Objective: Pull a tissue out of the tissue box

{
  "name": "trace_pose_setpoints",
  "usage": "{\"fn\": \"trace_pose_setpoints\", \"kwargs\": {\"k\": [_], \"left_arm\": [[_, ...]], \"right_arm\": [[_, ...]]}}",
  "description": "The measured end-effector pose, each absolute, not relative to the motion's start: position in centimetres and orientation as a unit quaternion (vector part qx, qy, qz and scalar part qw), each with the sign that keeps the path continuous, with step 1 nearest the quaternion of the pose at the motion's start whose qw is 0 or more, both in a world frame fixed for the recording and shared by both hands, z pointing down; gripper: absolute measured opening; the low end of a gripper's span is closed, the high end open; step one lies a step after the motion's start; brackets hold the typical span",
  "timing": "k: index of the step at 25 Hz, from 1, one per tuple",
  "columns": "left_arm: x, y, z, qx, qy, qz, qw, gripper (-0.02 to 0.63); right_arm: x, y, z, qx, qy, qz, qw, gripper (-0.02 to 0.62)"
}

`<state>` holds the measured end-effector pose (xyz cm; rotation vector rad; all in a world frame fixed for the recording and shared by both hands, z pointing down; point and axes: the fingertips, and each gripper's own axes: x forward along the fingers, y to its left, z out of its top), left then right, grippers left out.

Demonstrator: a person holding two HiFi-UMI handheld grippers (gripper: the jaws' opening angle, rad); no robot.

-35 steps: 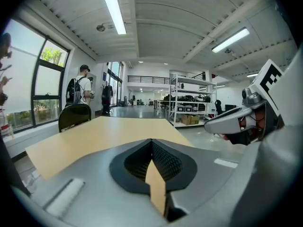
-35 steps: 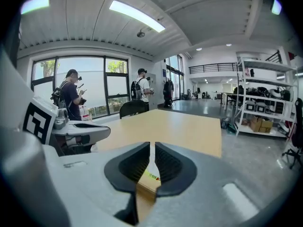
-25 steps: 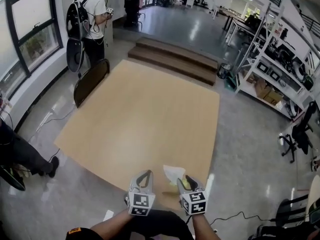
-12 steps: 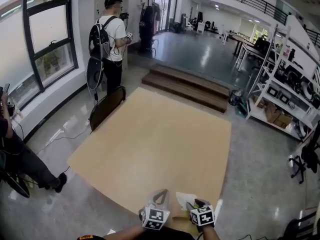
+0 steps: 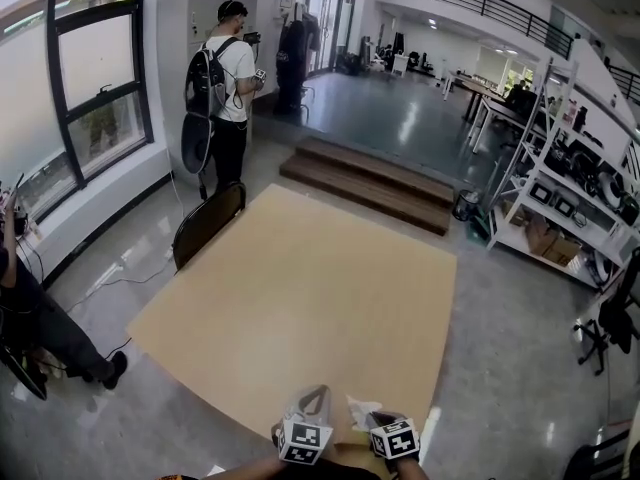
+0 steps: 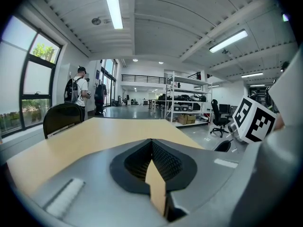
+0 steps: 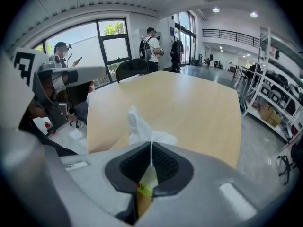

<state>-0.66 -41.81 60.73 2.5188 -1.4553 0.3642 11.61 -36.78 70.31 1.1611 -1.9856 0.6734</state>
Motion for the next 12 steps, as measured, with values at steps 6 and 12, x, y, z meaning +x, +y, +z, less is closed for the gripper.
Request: {"fn": "trace_pose_setpoints", "kwargs": {"k": [6,12], "left_arm": [[-1.7,-41.2,60.3,0.846,-0.507,0.121,0.113,0.018],[-2.4,-39.6,59.4,0.839,-0.517,0.115,0.121,0.018]], "right_arm": [[11.2,-37.3,67.0,0.467,-0.788,0.252,0.312,-0.002],[11.5,-37.9,61.1,0.511,-0.798,0.212,0.239,-0.002]]}}
